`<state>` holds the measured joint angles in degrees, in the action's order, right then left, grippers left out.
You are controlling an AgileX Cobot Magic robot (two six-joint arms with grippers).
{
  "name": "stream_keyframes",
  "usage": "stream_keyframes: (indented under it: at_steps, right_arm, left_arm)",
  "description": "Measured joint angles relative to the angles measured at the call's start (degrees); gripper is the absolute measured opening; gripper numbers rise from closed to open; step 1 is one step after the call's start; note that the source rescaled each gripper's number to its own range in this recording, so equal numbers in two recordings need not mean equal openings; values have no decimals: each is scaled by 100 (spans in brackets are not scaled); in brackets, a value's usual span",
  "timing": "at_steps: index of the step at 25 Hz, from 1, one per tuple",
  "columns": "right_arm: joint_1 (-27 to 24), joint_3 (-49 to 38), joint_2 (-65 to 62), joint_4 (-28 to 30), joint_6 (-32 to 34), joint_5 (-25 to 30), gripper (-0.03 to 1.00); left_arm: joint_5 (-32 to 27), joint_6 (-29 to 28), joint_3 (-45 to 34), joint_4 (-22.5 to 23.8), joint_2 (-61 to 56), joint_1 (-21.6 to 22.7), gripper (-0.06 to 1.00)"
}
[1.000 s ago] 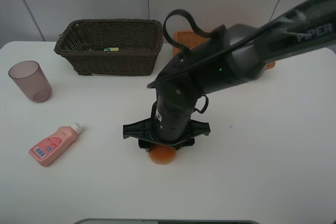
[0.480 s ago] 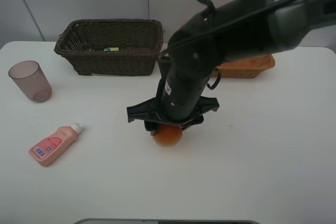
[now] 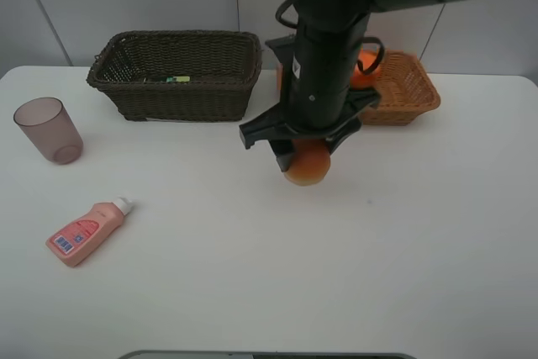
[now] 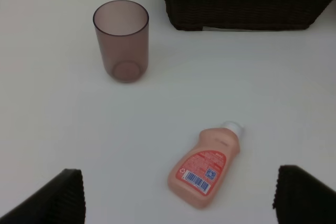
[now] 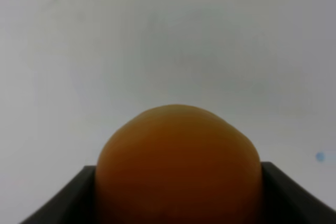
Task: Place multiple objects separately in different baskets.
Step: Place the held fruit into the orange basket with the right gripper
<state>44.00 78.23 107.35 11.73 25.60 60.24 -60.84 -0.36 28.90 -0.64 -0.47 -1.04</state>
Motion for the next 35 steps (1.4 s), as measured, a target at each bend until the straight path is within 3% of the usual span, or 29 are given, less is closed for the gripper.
stream_keyframes:
  at_steps: [8, 12, 22, 35]
  right_arm:
    - [-932, 502, 0, 723, -173, 70, 39]
    - [-1337, 593, 0, 796, -204, 5, 39]
    - [-2689, 619, 0, 642, -223, -1023, 39]
    - [-2906, 619, 358, 690, -223, -2128, 39]
  left_arm:
    - [0, 0, 0, 0, 0, 0, 92]
    - [0, 0, 0, 0, 0, 0, 92]
    - [0, 0, 0, 0, 0, 0, 92]
    - [0, 0, 0, 0, 0, 0, 92]
